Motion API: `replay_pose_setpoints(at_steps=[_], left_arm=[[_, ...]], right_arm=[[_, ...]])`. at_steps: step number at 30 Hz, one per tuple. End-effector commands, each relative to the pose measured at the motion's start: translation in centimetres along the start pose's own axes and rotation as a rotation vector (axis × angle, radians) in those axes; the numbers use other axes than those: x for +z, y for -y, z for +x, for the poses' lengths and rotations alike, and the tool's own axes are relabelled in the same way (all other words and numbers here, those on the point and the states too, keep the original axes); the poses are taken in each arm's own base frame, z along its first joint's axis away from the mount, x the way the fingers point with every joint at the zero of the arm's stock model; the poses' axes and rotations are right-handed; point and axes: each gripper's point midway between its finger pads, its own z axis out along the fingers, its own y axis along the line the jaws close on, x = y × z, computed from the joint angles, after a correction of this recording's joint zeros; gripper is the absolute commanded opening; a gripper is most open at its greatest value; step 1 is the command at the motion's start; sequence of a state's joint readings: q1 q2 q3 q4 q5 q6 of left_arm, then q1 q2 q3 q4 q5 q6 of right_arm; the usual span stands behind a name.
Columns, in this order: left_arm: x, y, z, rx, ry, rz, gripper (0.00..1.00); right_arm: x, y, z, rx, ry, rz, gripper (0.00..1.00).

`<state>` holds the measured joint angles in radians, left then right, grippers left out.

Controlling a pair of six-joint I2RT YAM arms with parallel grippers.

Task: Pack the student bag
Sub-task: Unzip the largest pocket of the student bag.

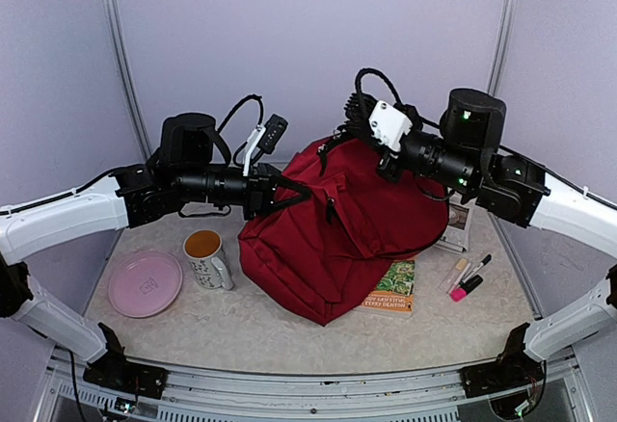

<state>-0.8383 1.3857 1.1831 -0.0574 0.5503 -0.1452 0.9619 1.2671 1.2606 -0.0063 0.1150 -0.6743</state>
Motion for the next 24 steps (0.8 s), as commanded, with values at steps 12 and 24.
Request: replay_pose_setpoints(at_steps=[12,24], left_arm=[[-2.0,4.3,-3.3,0.177,0.131,0.105,0.00],[-1.1,8.8,-0.4,0.308,0.021,0.255,0.61]], right_arm=[[-4.6,9.7,3.0,0.375,-0.031,0.159,0.00],[-0.9,10.3,-1.1,0.362,0.082,0.013,0.00]])
